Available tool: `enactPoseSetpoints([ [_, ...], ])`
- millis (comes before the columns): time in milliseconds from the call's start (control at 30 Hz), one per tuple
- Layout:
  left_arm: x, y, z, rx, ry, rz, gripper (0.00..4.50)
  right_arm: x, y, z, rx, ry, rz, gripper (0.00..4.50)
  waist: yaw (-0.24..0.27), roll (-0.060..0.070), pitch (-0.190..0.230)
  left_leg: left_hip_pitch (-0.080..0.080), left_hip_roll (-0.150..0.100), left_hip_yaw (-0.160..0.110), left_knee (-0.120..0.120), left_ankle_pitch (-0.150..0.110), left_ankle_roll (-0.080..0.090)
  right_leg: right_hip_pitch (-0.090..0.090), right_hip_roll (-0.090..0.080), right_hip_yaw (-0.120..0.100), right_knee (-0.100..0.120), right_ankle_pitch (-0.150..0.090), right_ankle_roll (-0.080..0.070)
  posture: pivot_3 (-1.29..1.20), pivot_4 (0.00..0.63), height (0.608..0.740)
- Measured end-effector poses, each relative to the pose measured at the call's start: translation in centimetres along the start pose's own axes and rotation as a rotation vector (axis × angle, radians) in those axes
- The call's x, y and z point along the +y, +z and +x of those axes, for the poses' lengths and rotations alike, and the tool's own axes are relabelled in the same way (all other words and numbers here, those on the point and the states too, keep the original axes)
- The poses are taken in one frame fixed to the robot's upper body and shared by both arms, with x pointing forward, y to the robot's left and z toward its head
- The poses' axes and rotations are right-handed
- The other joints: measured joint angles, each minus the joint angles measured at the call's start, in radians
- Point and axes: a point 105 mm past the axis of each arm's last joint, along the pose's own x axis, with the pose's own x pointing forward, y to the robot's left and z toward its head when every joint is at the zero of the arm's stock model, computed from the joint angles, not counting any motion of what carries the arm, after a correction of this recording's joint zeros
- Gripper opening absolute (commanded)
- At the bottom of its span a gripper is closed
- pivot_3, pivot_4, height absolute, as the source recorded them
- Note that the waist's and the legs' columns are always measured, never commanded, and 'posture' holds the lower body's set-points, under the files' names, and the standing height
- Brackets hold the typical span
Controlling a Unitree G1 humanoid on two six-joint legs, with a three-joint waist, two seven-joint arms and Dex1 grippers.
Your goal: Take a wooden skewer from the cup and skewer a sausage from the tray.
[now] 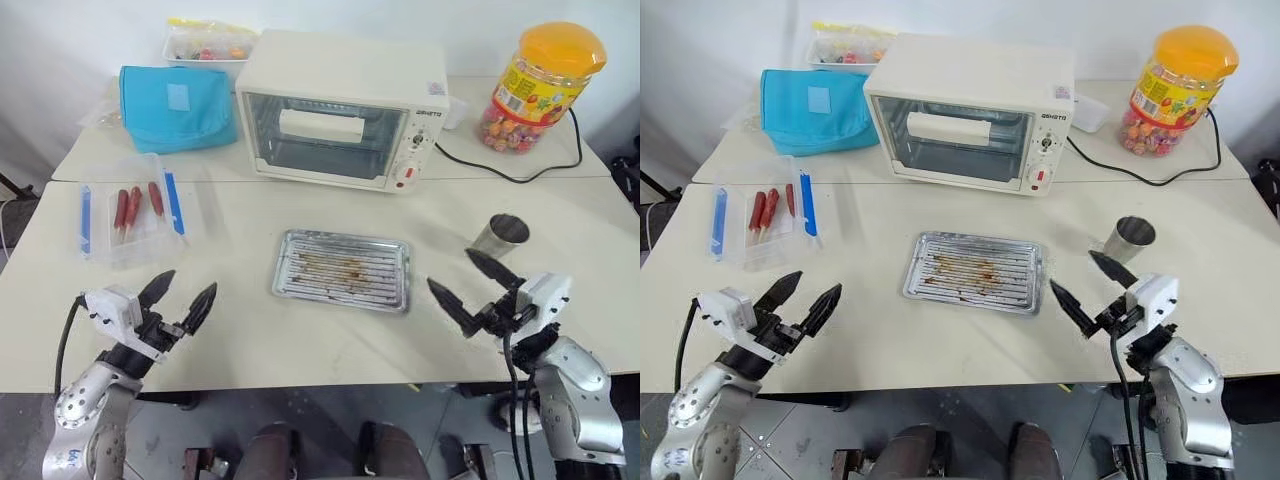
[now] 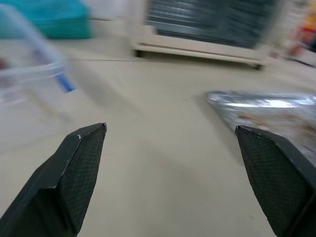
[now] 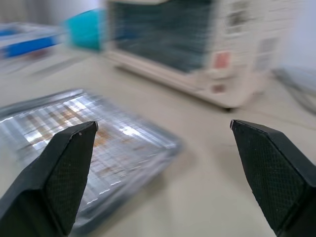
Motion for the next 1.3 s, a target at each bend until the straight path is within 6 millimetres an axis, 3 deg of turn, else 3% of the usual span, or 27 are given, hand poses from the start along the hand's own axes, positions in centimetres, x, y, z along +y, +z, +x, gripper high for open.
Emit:
enactPoseSetpoints([
  [233,1.3,0.3,1.4,-0.035,0.108,0.04,4.43,0.8,-2.1,0.0,0.015,-0.029,-0.002,4.5,-0.005,0.0,-0.001,0.0,0.0,0.002,0.0,0.0,0.0,-0.002,0.001,0.001,0.001,0.0,0.0,0.0,0.15,0.74],
  [500,1.1,-0.2,2.1,-0.005,-0.036,0.058,4.43,6.1,-0.5,4.1,-0.096,0.296,-0.022,4.5,-0.021,0.0,-0.001,0.0,0.001,0.002,0.0,0.0,0.0,-0.004,0.001,0.001,0.004,0.0,0.0,0.0,0.15,0.74],
  [733,3.6,0.7,2.3,-0.006,-0.055,0.095,4.43,6.7,0.7,5.4,-0.158,0.362,-0.059,4.5,-0.027,0.0,-0.001,0.0,0.001,0.001,-0.001,0.0,0.0,-0.004,0.001,0.0,0.004,0.0,0.0,0.0,0.15,0.74],
  [1100,4.2,0.6,2.5,0.007,-0.105,0.086,4.43,7.0,0.7,5.9,-0.172,0.385,-0.066,4.5,-0.029,0.0,-0.001,0.0,0.001,0.0,-0.001,0.0,0.0,-0.004,0.001,-0.001,0.005,0.0,0.0,0.0,0.15,0.74],
  [1300,4.2,0.2,1.7,0.025,-0.098,0.08,4.43,7.1,0.2,5.5,-0.149,0.387,-0.056,4.5,-0.029,0.0,-0.001,0.0,0.001,0.0,-0.001,0.0,0.0,-0.004,0.0,0.0,0.005,0.0,0.0,0.0,0.15,0.74],
])
